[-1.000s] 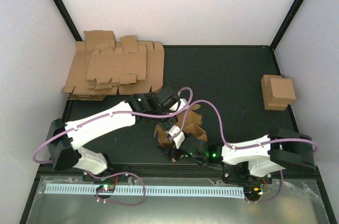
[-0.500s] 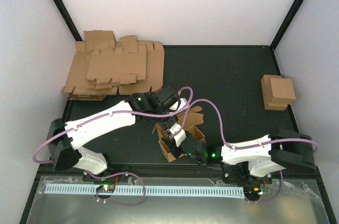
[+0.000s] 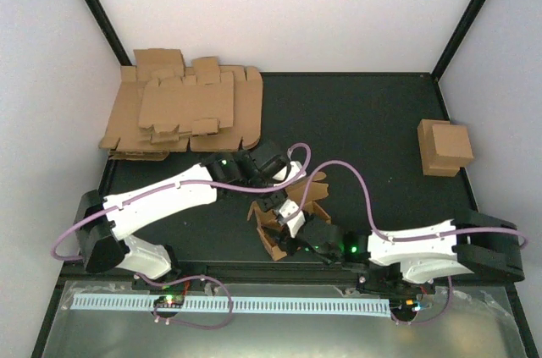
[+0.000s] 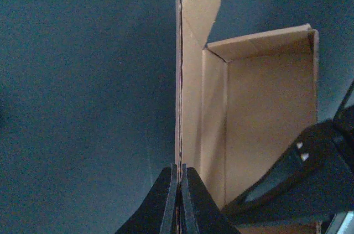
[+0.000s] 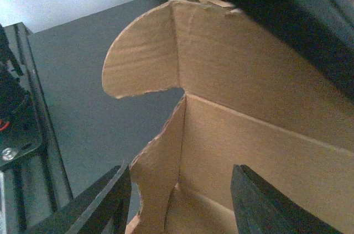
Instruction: Fold the paper box
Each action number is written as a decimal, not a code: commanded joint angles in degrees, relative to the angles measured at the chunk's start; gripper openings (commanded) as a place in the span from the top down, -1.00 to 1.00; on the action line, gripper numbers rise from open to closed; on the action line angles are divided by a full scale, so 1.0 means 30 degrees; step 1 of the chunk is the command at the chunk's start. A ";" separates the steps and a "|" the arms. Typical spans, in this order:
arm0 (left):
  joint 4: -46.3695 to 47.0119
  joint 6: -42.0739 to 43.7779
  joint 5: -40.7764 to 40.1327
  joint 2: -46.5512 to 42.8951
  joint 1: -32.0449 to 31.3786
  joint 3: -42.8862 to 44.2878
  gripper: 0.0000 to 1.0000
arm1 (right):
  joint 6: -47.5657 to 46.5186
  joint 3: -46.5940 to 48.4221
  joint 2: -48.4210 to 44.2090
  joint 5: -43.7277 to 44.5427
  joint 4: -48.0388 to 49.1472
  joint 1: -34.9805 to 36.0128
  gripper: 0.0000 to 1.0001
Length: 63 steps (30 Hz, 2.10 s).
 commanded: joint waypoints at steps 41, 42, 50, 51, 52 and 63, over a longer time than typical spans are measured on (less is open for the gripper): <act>0.2033 -0.1123 -0.0972 -0.1892 -0.1374 -0.1956 0.97 | 0.4986 0.1195 -0.4811 -1.2098 -1.2271 -1.6907 0.21; 0.2050 -0.1130 -0.0970 -0.1869 -0.1392 -0.1984 0.96 | 0.5008 0.1066 -0.4892 -1.2493 -1.2023 -1.6907 0.23; 0.2089 -0.1115 -0.0962 -0.1753 -0.1407 -0.1989 0.96 | 0.4076 0.0947 -0.5446 -1.6030 -1.1577 -1.6907 0.42; 0.2103 -0.1111 -0.0980 -0.1735 -0.1384 -0.1988 0.96 | 0.3917 0.0958 -0.5481 -1.6486 -1.1647 -1.6907 0.44; 0.2094 -0.1099 -0.1008 -0.1703 -0.1381 -0.1988 0.97 | 0.3758 0.1007 -0.5489 -1.6719 -1.1798 -1.6907 0.46; 0.1874 -0.1416 -0.1206 -0.1249 -0.1374 -0.1788 0.97 | 0.3259 0.1208 -0.5130 -1.6899 -1.2359 -1.6909 0.47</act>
